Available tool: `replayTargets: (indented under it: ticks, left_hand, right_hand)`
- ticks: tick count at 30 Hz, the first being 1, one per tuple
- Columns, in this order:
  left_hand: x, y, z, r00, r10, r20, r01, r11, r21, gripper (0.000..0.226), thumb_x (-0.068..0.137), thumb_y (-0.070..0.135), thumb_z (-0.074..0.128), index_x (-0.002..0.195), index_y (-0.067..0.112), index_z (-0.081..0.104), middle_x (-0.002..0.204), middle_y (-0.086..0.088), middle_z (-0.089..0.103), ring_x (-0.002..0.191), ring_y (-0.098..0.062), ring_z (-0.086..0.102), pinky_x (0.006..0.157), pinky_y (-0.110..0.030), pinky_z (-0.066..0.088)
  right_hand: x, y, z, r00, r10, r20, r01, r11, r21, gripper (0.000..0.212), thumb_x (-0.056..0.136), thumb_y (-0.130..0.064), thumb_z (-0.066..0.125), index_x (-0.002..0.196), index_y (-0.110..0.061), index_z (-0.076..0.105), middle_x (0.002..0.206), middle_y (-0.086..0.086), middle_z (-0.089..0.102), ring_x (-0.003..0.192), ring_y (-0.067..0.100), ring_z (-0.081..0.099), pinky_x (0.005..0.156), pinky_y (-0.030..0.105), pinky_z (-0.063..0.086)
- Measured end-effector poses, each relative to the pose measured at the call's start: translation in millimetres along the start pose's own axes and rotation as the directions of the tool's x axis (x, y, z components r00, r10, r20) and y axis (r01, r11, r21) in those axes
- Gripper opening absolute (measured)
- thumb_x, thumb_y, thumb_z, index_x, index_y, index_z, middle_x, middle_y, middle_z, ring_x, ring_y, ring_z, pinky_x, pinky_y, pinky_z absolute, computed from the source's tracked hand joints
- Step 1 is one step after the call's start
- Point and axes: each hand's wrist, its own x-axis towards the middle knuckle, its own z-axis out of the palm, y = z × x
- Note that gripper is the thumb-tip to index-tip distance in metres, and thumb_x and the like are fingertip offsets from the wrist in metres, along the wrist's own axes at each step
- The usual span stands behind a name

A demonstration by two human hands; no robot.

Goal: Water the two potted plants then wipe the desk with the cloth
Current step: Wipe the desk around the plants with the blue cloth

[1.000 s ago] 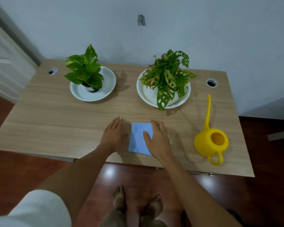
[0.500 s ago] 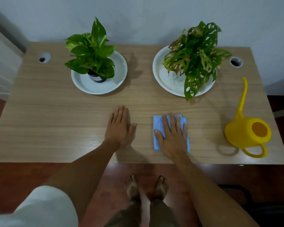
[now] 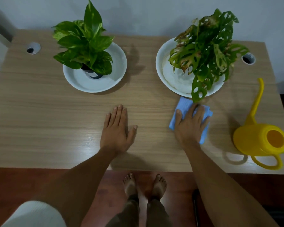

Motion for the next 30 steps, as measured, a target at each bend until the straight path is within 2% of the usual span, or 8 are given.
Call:
replayTargets:
  ticks: [2,5,9,11,13,18,23,30]
  left_hand:
    - [0.1,0.3,1.1,1.0,-0.002,-0.004,0.002,1.0,-0.001,0.079,0.104,0.057,0.03,0.164,0.01,0.008,0.173,-0.006,0.001,0.16,-0.017,-0.007,0.13,-0.045,0.002]
    - [0.5,0.5,1.4,1.0,-0.001,-0.015,0.001,1.0,0.001,0.079,0.104,0.056,0.032,0.164,0.009,0.011,0.173,-0.007,0.004,0.16,-0.017,-0.004,0.13,-0.046,0.005]
    - [0.1,0.5,0.5,1.0,-0.001,-0.004,0.002,1.0,0.028,0.079,0.104,0.057,0.029,0.164,0.01,0.008,0.173,-0.006,0.001,0.16,-0.015,-0.008,0.129,-0.046,0.005]
    - [1.1,-0.1,0.7,1.0,-0.004,-0.013,0.004,0.999,0.033,0.08,0.104,0.058,0.029,0.164,0.01,0.009,0.173,-0.006,0.002,0.16,-0.016,-0.007,0.129,-0.046,0.006]
    - [1.8,-0.9,1.2,1.0,-0.01,-0.025,0.011,1.0,0.025,0.08,0.104,0.057,0.032,0.164,0.009,0.012,0.173,-0.006,0.005,0.16,-0.017,-0.004,0.13,-0.046,0.006]
    - [-1.8,1.3,1.0,1.0,-0.017,-0.025,0.016,0.999,-0.046,0.079,0.105,0.055,0.036,0.164,0.009,0.012,0.173,-0.006,0.005,0.16,-0.016,-0.005,0.13,-0.045,0.004]
    - [8.4,-9.1,-11.3,0.992,-0.109,-0.067,0.101,0.989,-0.103,0.082,0.104,0.057,0.038,0.164,0.009,0.01,0.173,-0.005,0.004,0.16,-0.015,-0.005,0.13,-0.044,0.003]
    - [19.2,-39.6,-17.9,0.993,-0.103,-0.055,0.101,0.994,-0.045,0.082,0.103,0.058,0.038,0.164,0.009,0.012,0.173,-0.006,0.005,0.16,-0.016,-0.004,0.13,-0.045,0.006]
  right_hand:
    - [-16.1,-9.6,4.8,0.994,-0.107,-0.002,0.107,0.993,-0.04,0.079,0.107,-0.059,0.025,0.16,0.0,0.026,0.166,0.022,0.028,0.158,0.035,0.019,0.125,0.063,0.014]
    - [-26.7,1.6,6.5,0.963,-0.267,0.036,0.269,0.961,-0.068,0.082,0.105,-0.063,0.027,0.163,-0.005,0.02,0.171,0.017,0.018,0.16,0.034,0.012,0.127,0.059,0.007]
    - [-10.0,11.4,3.4,0.991,-0.124,0.052,0.127,0.99,-0.062,0.093,0.102,-0.07,0.024,0.163,-0.001,0.011,0.172,0.019,0.009,0.161,0.032,0.002,0.126,0.063,0.005]
    - [-7.8,-5.6,4.0,0.999,-0.029,0.041,0.031,0.998,-0.051,0.095,0.102,-0.07,0.022,0.162,0.003,0.012,0.171,0.023,0.012,0.16,0.034,0.004,0.125,0.066,0.008]
    - [-11.1,-24.2,6.2,0.999,-0.015,0.033,0.017,0.998,-0.064,0.092,0.102,-0.066,0.021,0.161,0.005,0.015,0.169,0.026,0.017,0.16,0.037,0.008,0.124,0.067,0.01]
    - [-17.5,-46.0,11.9,0.979,-0.2,0.023,0.201,0.974,-0.101,0.075,0.106,-0.048,0.025,0.161,0.003,0.022,0.168,0.024,0.023,0.159,0.035,0.016,0.126,0.061,0.012]
    - [-2.2,-71.1,13.8,0.921,-0.385,0.048,0.388,0.916,-0.098,0.07,0.105,-0.043,0.026,0.161,0.0,0.026,0.168,0.02,0.026,0.158,0.034,0.018,0.126,0.058,0.014]
    - [36.4,-131.7,20.3,0.872,-0.487,0.049,0.49,0.867,-0.088,0.07,0.106,-0.043,0.022,0.161,0.0,0.024,0.168,0.021,0.026,0.158,0.035,0.02,0.127,0.057,0.014]
